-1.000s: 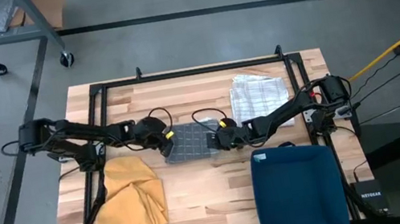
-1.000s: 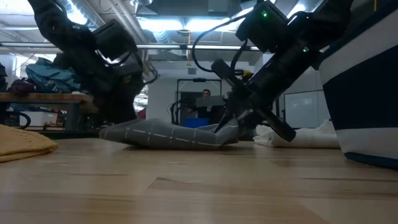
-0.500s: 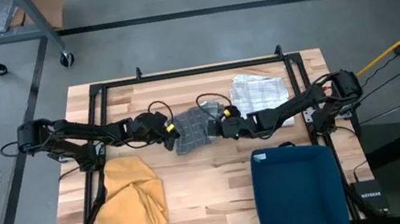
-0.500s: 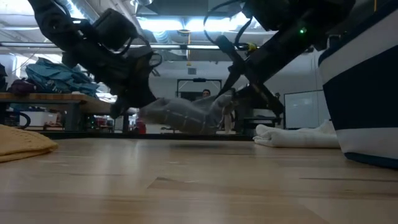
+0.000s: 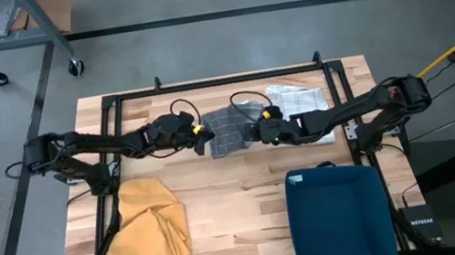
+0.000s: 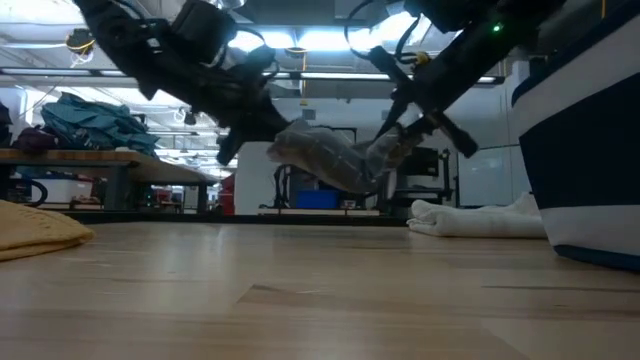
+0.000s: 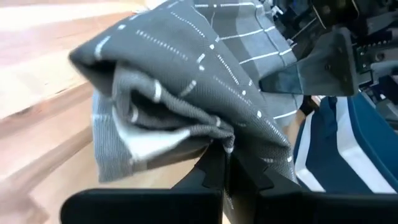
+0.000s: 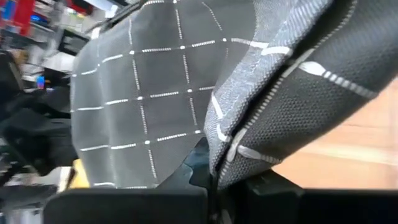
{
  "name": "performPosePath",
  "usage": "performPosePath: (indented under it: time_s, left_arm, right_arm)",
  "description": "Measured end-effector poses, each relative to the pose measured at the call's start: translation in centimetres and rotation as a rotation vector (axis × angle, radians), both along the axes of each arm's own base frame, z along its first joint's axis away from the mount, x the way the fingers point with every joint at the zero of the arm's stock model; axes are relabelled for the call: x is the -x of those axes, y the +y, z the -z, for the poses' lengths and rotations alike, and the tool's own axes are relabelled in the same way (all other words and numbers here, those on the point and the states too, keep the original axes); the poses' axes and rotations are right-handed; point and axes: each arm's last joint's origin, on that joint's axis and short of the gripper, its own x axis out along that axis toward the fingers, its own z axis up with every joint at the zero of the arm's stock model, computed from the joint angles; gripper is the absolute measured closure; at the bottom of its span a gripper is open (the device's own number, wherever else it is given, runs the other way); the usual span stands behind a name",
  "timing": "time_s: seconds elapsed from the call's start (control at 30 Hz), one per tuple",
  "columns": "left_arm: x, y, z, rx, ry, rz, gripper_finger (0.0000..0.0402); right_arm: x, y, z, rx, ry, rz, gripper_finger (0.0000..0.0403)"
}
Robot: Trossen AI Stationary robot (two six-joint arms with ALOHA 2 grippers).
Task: Fold towel
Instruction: Stack the gray towel on top of the white towel
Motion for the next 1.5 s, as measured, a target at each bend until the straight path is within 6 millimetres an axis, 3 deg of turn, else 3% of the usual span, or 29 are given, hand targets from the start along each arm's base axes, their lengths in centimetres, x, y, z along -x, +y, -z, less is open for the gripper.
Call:
performPosePath:
  time_s: [0.3, 0.5, 0.77, 1.2, 1.5]
  left_arm:
    - [-5.6, 1.1, -0.1, 0.023, 0.007, 0.057, 0.0402]
    - [-9.7, 2.0, -1.3, 0.027, -0.048, 0.110, 0.0401]
    - [-13.7, 2.1, -1.4, 0.001, -0.067, 0.151, 0.0401]
    - [-19.1, 3.0, -0.7, -0.005, -0.091, 0.160, 0.0401]
    - [-20.1, 3.4, 1.9, 0.022, 0.006, 0.150, 0.0401]
  right_arm:
    - [2.8, 0.0, -1.8, 0.022, 0.093, 0.026, 0.0382]
    - [5.5, 0.0, -2.9, 0.000, 0.191, 0.050, 0.0384]
    - [9.0, -0.1, -4.3, -0.025, 0.276, 0.085, 0.0384]
    - [12.4, -0.1, -4.0, -0.035, 0.518, 0.122, 0.0384]
    - [13.2, -0.1, -2.1, -0.030, 0.582, 0.159, 0.0385]
